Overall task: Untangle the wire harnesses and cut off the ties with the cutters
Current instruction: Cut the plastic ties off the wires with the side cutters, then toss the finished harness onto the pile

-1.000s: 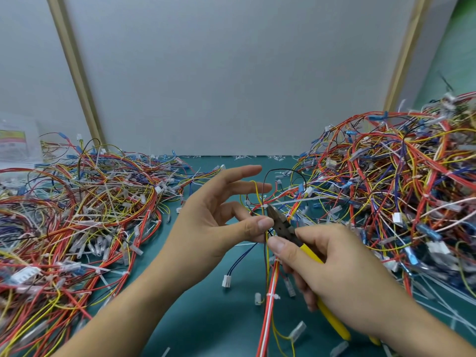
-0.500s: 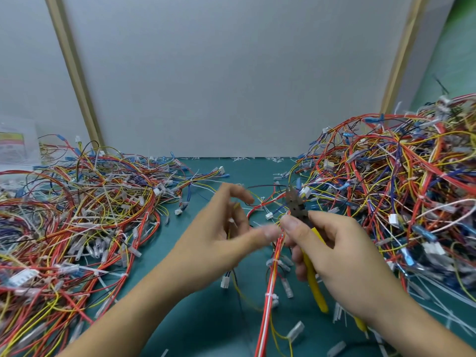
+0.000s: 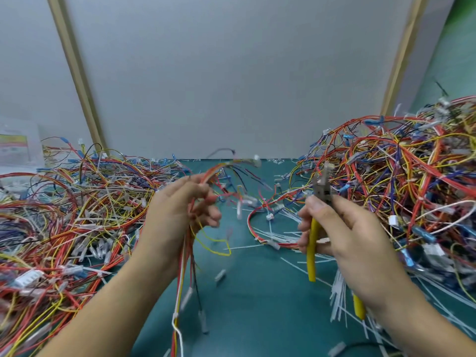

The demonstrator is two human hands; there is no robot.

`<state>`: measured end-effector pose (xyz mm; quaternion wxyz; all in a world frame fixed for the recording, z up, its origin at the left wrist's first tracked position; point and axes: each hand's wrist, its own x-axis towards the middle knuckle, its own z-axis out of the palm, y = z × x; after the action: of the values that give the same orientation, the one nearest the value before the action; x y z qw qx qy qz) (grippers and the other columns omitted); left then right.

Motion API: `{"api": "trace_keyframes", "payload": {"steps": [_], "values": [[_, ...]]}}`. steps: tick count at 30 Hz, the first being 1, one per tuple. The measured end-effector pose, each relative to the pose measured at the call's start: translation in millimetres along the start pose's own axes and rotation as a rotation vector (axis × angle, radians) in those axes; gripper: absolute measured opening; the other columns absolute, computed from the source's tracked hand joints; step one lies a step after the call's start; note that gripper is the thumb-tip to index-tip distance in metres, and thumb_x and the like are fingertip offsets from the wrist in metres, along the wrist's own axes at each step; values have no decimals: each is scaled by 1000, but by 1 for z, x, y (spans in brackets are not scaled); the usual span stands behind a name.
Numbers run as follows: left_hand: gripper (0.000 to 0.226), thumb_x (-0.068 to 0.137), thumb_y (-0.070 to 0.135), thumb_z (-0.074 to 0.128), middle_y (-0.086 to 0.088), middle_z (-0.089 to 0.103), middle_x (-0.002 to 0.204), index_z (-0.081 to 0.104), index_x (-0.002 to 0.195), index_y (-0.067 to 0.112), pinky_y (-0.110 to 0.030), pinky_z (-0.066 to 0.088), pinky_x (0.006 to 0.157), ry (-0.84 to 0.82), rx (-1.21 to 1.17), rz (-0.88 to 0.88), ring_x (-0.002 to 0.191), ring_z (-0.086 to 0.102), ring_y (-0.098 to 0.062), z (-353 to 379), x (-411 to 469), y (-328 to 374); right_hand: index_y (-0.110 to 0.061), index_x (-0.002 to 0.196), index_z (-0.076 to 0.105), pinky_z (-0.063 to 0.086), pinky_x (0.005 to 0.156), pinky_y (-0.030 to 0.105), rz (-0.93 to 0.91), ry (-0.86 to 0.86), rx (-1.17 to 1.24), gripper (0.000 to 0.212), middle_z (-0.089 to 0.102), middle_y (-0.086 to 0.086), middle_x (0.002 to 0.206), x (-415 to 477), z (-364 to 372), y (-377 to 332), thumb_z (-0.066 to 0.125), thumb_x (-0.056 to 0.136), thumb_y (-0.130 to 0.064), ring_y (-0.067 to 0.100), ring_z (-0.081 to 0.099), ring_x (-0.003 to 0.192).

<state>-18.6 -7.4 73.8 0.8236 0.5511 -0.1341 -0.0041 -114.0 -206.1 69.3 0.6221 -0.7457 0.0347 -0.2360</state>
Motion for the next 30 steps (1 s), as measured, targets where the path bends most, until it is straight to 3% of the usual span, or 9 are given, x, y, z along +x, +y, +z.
{"api": "trace_keyframes", "payload": {"steps": [7, 9, 12, 15, 18, 21, 24, 26, 30], "values": [[19, 83, 27, 65, -6, 75, 94, 76, 85, 12, -19, 55, 48, -24, -166, -10, 54, 65, -11, 2, 0, 3, -24, 89, 71, 53, 88, 49, 13, -108, -113, 30, 65, -5, 79, -1, -2, 2, 53, 85, -48, 22, 66, 80], [31, 83, 23, 62, -10, 74, 106, 67, 107, 4, -20, 57, 51, -51, -241, -44, 58, 69, -13, 1, 1, 6, -26, 92, 69, 48, 85, 31, -123, -182, -272, 27, 64, -9, 86, -6, -2, 0, 46, 84, -40, 11, 61, 85], [55, 86, 16, 50, -12, 73, 114, 44, 138, -3, -23, 58, 51, -74, -307, -42, 62, 70, -17, -2, 4, 11, -25, 98, 61, 44, 84, 32, -258, -390, -679, 26, 53, -10, 92, -10, 2, 2, 41, 93, -42, 10, 54, 93], [45, 97, 10, 36, -13, 73, 114, 43, 140, -5, -27, 57, 48, -103, -224, 68, 59, 69, -21, 1, 3, 17, -33, 127, 50, 39, 98, 33, -258, -559, -1026, 39, 46, -14, 113, -12, 7, 9, 39, 97, -56, 10, 46, 113], [42, 95, 9, 41, -17, 69, 120, 48, 136, -1, -31, 58, 51, -181, -110, 184, 64, 68, -26, 10, -3, 21, -34, 134, 47, 33, 104, 33, -311, -629, -1141, 52, 46, -11, 123, -15, 11, 15, 42, 93, -65, 14, 41, 123], [47, 92, 5, 47, -18, 66, 124, 47, 139, 4, -33, 60, 57, -270, -8, 289, 71, 69, -28, 23, -14, 23, -35, 135, 51, 34, 107, 29, -313, -618, -1013, 54, 50, -16, 124, -14, 12, 19, 46, 91, -67, 7, 42, 124], [53, 93, 3, 49, -14, 64, 131, 42, 145, 10, -32, 61, 65, -341, 74, 324, 80, 69, -27, 40, -23, 30, -37, 118, 65, 44, 94, 21, -225, -530, -530, 45, 61, -23, 110, -15, 13, 15, 51, 86, -65, -5, 55, 106], [53, 97, -1, 49, -7, 63, 135, 40, 147, 13, -34, 60, 75, -345, 166, 369, 88, 68, -27, 50, -28, 41, -40, 112, 69, 51, 80, 26, -120, -566, -199, 43, 67, -23, 105, -18, 15, 6, 55, 79, -64, 8, 63, 91], [54, 97, -8, 47, -2, 61, 138, 40, 146, 14, -32, 53, 94, -365, 335, 477, 106, 67, -30, 73, -35, 83, -47, 115, 62, 49, 56, 31, -97, -681, 40, 37, 67, -12, 118, -26, 20, -23, 67, 79, -56, 22, 65, 66]]}}
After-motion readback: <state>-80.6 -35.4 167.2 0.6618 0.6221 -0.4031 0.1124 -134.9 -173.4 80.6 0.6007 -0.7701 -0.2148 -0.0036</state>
